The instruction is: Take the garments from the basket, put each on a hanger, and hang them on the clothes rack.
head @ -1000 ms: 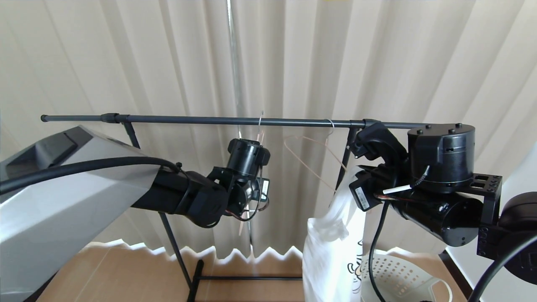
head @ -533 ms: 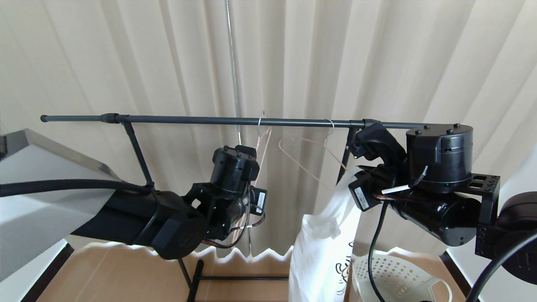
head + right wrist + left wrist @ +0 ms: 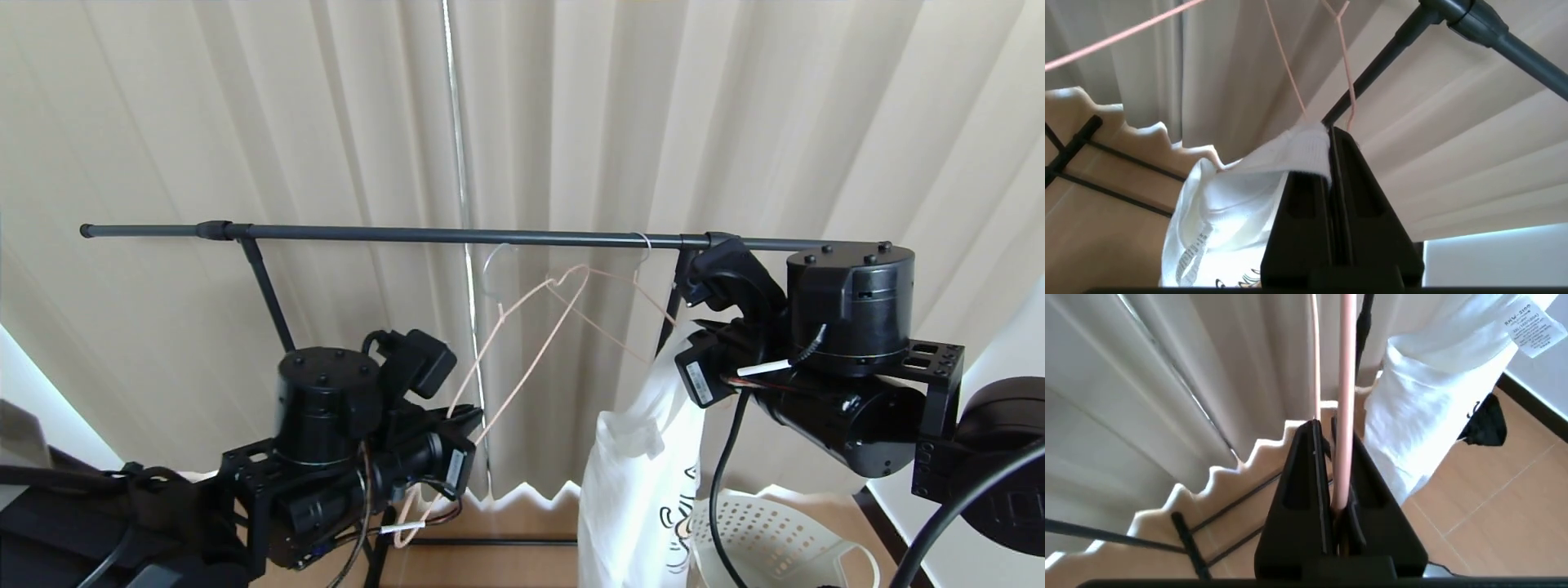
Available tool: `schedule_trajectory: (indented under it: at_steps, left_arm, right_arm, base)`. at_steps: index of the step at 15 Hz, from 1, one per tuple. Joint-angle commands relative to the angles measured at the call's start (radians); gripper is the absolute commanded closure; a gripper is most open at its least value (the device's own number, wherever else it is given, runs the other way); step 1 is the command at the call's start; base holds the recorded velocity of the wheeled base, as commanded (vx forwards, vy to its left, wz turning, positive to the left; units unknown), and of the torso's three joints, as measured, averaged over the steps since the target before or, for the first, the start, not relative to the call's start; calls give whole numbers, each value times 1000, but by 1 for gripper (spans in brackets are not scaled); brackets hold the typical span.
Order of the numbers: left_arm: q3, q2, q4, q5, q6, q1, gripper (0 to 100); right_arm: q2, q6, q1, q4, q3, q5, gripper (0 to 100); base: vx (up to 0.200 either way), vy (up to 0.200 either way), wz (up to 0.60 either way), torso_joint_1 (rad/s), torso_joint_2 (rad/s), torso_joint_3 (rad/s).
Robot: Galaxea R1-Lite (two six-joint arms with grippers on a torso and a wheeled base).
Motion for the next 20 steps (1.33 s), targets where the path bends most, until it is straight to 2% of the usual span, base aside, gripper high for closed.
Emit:
schedule_trajectory:
  at_steps: [1,2,4,5,7,8,9,11,13,16,20]
  left_arm:
    - [131,-37,-115,-76,32,87,100]
    - [168,-38,-150,-136,54,116,100]
    - [248,-43,-197,-311,159,202,100]
    - [260,-44,-199,-341,176,214,100]
    - [334,-60,-204,-542,294,275,100]
    - [343,-60,-204,-575,321,286,100]
    - [366,-60,-204,-639,383,304,100]
    - [380,-57,-204,-694,425,318,100]
    - [384,-57,-204,-705,428,317,100]
    - [377,-50,-204,-799,429,311,100]
    - [307,25,-204,-791,377,246,100]
  right_arm:
    - [4,-1,0,0,3,-2,100]
    - [4,-1,-2,-2,1,-3,100]
    - [1,1,-3,-2,-2,-6,100]
    - [1,1,-3,-2,-2,-6,100]
    - [1,-1,-19,-3,-11,-6,100]
    - [2,-1,-25,-3,-14,-6,100]
    - [4,-1,-35,-2,-20,-8,100]
    - [19,-1,-48,-3,-33,-34,100]
    - [25,-1,-57,-2,-31,-46,100]
    - [24,-1,-63,-3,-34,-46,100]
    - [21,1,-43,-3,-31,-46,100]
  base:
    - [0,0,0,0,0,0]
    - [0,0,0,0,0,0]
    - [0,0,0,0,0,0]
    - [0,0,0,0,0,0]
    - [0,0,0,0,0,0]
    - [0,0,0,0,0,0]
    - [0,0,0,0,0,0]
    - [0,0,0,0,0,0]
    - [0,0,0,0,0,0]
    - [0,0,0,0,0,0]
    - [0,0,0,0,0,0]
